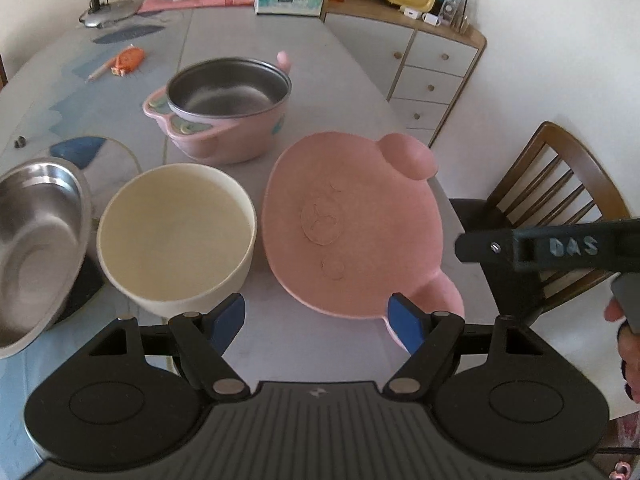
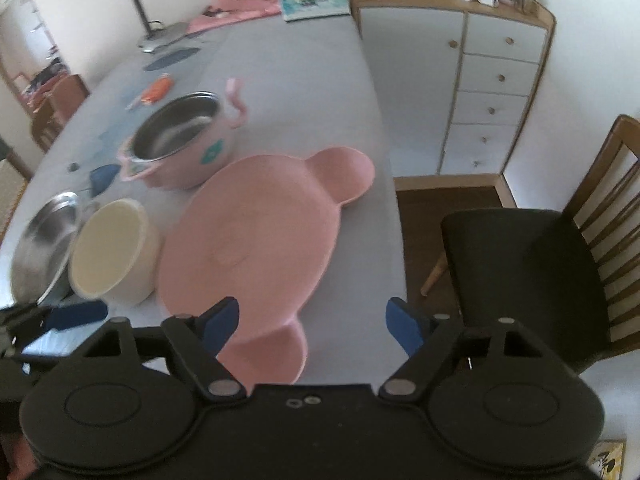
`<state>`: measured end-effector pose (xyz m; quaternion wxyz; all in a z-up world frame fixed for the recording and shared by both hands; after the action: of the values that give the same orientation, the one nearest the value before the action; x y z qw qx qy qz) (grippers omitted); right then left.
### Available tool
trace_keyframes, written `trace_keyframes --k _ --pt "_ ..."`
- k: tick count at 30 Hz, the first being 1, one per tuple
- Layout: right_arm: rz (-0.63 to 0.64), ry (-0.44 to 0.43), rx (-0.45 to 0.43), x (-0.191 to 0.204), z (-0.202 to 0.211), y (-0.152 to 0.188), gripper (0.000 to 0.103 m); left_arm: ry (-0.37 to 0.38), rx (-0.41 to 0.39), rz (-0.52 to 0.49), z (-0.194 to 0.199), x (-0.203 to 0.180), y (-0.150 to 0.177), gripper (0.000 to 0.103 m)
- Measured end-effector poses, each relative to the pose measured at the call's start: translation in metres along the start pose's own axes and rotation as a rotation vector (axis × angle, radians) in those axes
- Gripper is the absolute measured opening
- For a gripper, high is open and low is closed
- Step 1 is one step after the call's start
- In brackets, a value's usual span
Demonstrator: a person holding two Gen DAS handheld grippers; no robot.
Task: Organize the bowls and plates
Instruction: 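Move both tools to the pink bear-shaped plate and close on its rim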
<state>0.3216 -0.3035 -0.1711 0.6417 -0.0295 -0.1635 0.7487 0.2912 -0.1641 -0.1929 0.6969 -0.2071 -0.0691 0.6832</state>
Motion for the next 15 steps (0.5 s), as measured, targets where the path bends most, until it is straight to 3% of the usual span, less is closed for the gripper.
trace_keyframes --k 7,15 --pt "-0.072 0.012 0.054 -0.006 -0.036 -0.013 0.063 0.018 0.038 -0.005 -0.02 -0.004 -0.005 0.078" --pt "-0.151 0.006 0.09 -0.012 -0.061 -0.018 0.034 0.017 0.058 -0.022 -0.032 -0.005 -0.005 0.076"
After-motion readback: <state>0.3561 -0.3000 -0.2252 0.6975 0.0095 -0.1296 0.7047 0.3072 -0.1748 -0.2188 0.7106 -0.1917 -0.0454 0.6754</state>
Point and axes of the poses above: each gripper's, at about its wrist camera, not at the fingertips, and z roughly against the way its jaws point, x to its left, y to its underside, the point moved 10 cm from there along -z, roughly the way its jaws point, and after that the axes turned 10 degrees about x, right-handed, at the moved point
